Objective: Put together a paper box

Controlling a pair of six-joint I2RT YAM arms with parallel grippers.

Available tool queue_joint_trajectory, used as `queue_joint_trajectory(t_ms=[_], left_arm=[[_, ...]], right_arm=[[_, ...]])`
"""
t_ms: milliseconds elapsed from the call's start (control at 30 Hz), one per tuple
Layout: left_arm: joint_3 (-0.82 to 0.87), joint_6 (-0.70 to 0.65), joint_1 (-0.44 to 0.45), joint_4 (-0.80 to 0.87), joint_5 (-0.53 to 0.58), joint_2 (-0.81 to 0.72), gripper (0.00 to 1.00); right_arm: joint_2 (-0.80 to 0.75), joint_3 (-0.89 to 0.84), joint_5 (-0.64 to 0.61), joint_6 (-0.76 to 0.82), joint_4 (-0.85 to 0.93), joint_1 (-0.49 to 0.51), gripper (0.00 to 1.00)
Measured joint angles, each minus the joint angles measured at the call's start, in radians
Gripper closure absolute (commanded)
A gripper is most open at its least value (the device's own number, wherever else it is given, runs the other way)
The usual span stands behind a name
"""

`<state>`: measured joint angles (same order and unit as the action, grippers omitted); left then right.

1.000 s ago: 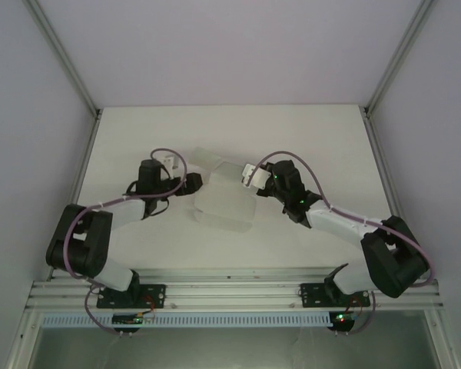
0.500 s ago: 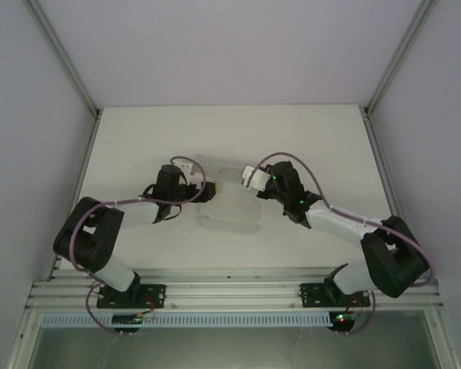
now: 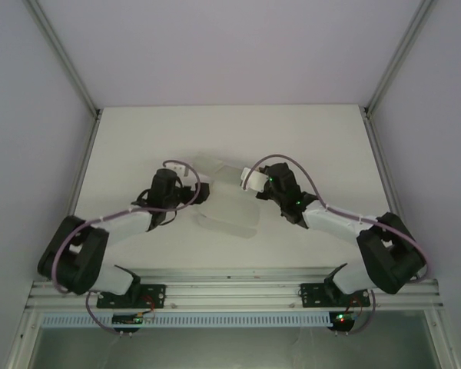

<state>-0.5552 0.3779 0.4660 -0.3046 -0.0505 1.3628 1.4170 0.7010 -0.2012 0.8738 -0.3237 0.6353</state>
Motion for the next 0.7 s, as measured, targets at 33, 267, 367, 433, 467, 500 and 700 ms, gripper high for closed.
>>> queue_joint_trajectory(t_ms=[33,267,367,433,467,500,700], left_arm=[[0.003,0.0,-0.005,0.029,0.011,-0.035,0.0],[0.003,0.028,-0.106,0.232,0.074,-0.282,0.0],[0.003,0.061,-0.202,0.283,0.07,-0.356,0.01],[0.003,0.08,-0.264,0.301,0.063,-0.381,0.0],[0.003,0.088,-0.29,0.305,0.059,-0.383,0.0],[0.002,0.096,-0.318,0.305,0.053,-0.378,0.01],[-0.085,0.112,-0.397,0.285,-0.021,-0.155,0.0]], right_arm=[[0.009,0.0,-0.011,0.008,-0.001,0.001,1.0],[0.029,0.0,-0.061,0.069,-0.039,0.008,1.0],[0.041,-0.003,-0.075,0.109,-0.08,0.018,1.0],[0.058,-0.011,-0.088,0.14,-0.127,0.027,1.0],[0.069,-0.017,-0.096,0.156,-0.153,0.033,1.0],[0.081,-0.023,-0.103,0.174,-0.178,0.038,1.0],[0.112,-0.033,-0.114,0.227,-0.244,0.064,1.0]])
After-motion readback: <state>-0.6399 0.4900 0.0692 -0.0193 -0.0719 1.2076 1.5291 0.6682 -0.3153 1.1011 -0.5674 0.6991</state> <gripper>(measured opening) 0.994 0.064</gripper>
